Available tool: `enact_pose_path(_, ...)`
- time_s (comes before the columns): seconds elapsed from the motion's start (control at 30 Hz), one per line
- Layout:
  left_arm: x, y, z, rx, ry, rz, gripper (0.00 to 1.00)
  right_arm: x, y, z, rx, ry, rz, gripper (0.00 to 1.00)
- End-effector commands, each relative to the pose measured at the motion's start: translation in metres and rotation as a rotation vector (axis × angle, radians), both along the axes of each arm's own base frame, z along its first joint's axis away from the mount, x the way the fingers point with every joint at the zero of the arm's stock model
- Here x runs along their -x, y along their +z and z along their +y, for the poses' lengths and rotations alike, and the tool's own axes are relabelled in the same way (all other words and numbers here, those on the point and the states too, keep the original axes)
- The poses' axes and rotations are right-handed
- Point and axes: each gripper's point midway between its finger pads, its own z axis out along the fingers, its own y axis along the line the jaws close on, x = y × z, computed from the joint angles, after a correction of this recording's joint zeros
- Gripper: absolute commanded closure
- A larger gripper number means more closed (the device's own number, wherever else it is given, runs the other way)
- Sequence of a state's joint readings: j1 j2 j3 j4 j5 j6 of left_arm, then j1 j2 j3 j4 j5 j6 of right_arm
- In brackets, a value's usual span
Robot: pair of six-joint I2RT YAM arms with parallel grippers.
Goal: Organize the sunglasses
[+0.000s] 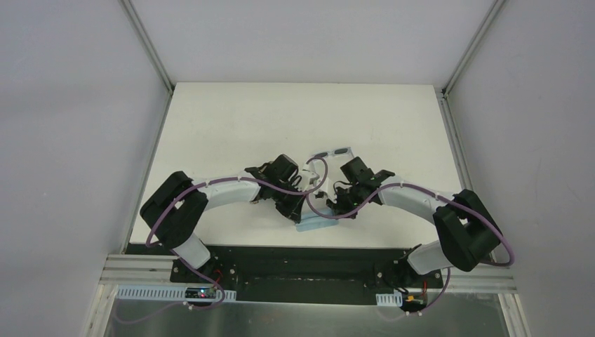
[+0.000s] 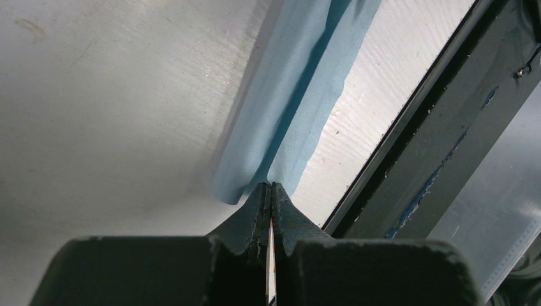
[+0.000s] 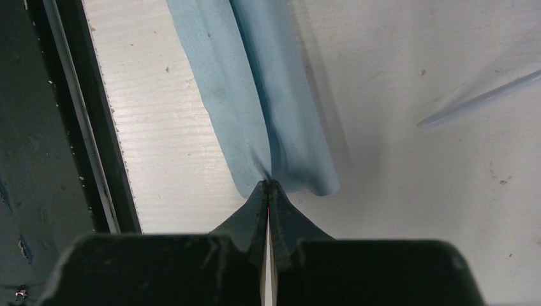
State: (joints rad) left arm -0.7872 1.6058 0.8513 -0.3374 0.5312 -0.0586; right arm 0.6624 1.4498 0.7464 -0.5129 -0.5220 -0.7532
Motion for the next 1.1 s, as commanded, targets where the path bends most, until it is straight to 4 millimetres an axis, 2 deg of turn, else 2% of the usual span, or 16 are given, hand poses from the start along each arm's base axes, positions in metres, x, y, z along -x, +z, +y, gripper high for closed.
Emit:
enact_pose_path(0.0, 0.006, 0.011, -0.008, 0.051, -0.058, -0.016, 1.00, -0.011, 0.005, 0.002, -0.012, -0.008, -0.052, 1.00)
enact_pose_path(0.5, 0.006, 0.006, -0.006, 0.034, -0.052, -0.012, 1.00, -0.002, 0.007, 0.004, -0.027, 0.012, 0.001, 1.00)
enact_pose_path(0.53, 0.005, 0.007, -0.006, 0.036, -0.050, -0.013, 1.00, -0.001, 0.007, 0.004, -0.025, 0.013, 0.006, 0.96)
enact_pose_path(0.63, 0.007, 0.013, -0.007, 0.054, -0.054, -0.019, 0.97, -0.004, 0.012, 0.004, -0.029, 0.004, 0.002, 0.84)
enact_pose_path(0.8, 0.004, 0.029, -0.010, 0.091, -0.055, -0.056, 0.91, -0.008, 0.032, 0.008, -0.072, -0.009, -0.030, 0.76)
enact_pose_path(0.93, 0.004, 0.043, -0.015, 0.133, -0.065, -0.071, 0.86, -0.005, 0.046, 0.009, -0.098, -0.010, -0.040, 0.74)
enact_pose_path(1.07, 0.003, 0.054, -0.018, 0.161, -0.064, -0.076, 0.83, -0.006, 0.049, 0.005, -0.095, -0.020, -0.052, 0.74)
